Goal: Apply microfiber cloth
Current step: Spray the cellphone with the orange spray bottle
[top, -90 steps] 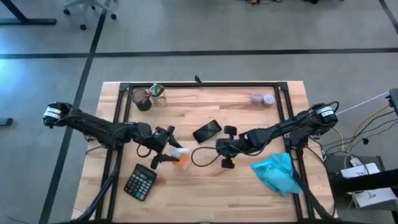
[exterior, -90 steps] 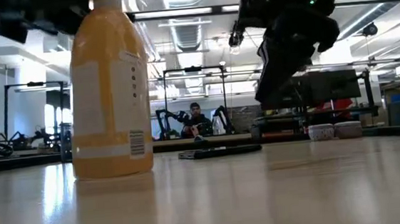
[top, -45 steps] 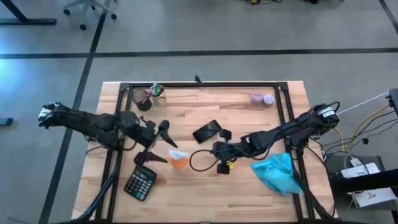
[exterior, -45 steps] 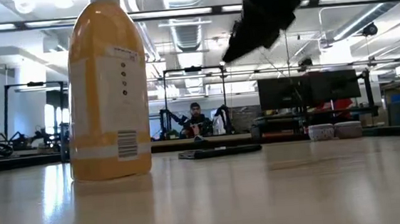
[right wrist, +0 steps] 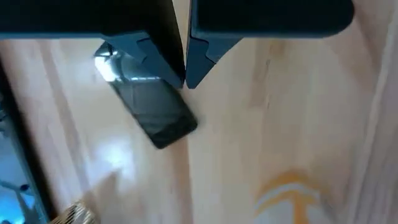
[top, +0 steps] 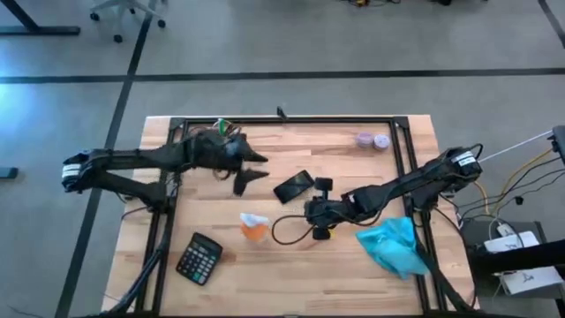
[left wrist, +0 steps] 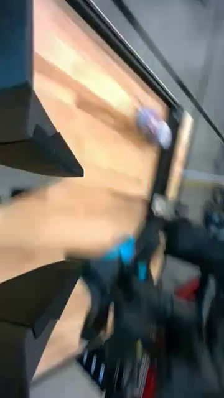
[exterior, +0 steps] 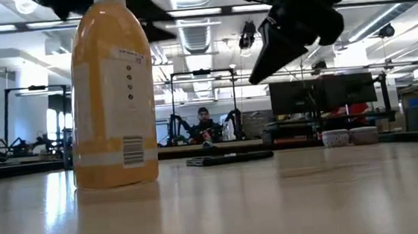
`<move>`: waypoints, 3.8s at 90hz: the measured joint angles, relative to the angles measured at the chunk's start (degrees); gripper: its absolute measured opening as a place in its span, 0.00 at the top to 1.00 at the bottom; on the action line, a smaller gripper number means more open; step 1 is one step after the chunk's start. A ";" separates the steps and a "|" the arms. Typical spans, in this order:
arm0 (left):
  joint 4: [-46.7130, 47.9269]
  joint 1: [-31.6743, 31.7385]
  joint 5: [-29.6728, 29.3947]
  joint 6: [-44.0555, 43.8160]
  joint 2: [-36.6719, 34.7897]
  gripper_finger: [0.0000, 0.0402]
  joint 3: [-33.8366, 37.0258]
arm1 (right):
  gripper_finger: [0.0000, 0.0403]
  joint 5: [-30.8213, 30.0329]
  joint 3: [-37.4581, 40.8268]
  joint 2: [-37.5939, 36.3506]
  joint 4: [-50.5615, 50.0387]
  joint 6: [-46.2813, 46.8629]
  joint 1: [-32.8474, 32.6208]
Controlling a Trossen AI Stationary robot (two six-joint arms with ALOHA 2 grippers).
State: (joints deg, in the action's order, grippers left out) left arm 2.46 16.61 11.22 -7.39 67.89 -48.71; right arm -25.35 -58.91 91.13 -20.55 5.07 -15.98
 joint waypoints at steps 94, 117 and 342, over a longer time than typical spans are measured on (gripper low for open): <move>-7.81 5.47 8.61 -6.71 33.55 0.54 -4.34 | 0.73 -5.15 5.38 10.12 10.04 -20.66 7.48; -7.42 5.55 10.30 -8.17 39.45 0.31 -8.28 | 0.68 -4.73 4.59 16.15 16.06 -27.37 9.52; -0.43 2.61 24.70 2.26 44.48 0.33 -11.52 | 0.72 -10.47 -1.25 18.13 15.44 -34.94 7.33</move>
State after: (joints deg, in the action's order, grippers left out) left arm 2.03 19.22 35.91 -5.13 112.38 -60.23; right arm -35.82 -60.16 109.26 -5.10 -29.88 -8.65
